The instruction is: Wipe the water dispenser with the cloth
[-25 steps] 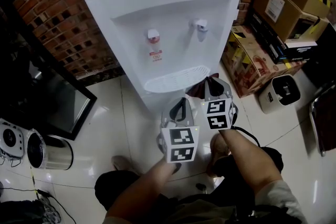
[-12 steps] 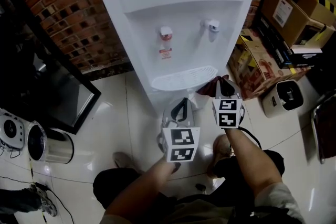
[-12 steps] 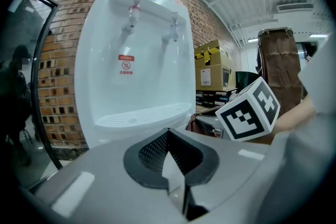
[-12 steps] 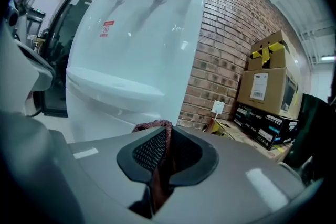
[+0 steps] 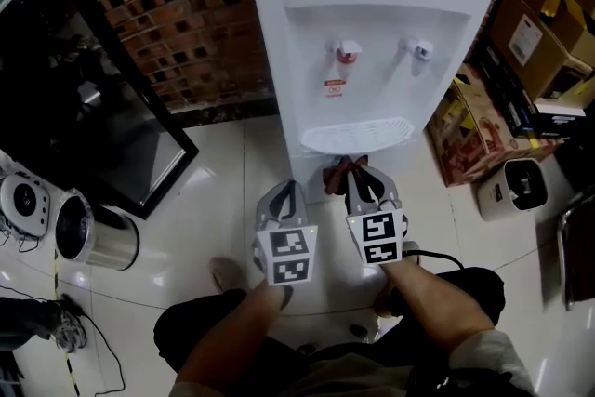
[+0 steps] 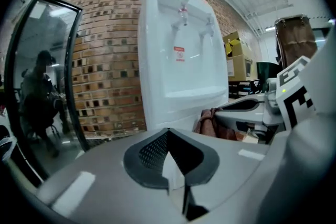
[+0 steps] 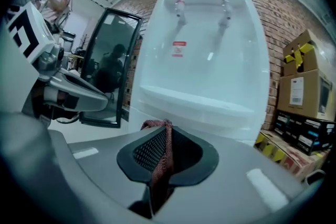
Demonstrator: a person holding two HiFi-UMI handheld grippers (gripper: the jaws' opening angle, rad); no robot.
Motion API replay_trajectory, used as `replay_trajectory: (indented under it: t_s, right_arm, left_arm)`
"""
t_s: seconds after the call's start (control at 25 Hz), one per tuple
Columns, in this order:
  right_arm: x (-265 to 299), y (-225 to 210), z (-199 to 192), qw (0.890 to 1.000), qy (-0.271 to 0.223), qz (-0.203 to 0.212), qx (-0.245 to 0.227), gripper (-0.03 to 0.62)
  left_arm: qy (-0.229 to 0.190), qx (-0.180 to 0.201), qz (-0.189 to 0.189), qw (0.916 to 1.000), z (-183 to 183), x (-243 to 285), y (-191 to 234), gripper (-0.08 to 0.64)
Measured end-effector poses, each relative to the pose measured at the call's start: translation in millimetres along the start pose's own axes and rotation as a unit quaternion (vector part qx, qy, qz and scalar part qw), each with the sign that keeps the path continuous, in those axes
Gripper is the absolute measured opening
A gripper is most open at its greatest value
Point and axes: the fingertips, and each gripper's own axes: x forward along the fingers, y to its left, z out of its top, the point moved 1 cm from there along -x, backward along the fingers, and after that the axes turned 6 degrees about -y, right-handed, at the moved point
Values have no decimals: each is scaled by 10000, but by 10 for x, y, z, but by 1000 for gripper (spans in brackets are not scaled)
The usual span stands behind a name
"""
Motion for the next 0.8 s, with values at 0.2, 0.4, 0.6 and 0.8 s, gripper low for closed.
replay_trajectory:
  t_s: [0.2, 0.4, 0.6, 0.8]
  right_arm:
    - [241, 661, 49, 9981, -81, 591, -172, 46]
    - [483, 1061, -87, 9952, 61, 915, -351, 46]
    - [670, 990, -281, 9958, 277, 760, -438, 47]
    - [650, 807, -357, 9961, 358, 642, -483, 47]
  left_arm:
    - [43, -130, 466, 9988, -114, -120, 439, 0]
    - [53, -254, 609, 9978, -133, -145, 609, 0]
    - [54, -119, 494, 9987, -142, -47, 582, 0]
    - [81, -140, 299, 9994, -131, 102, 411, 0]
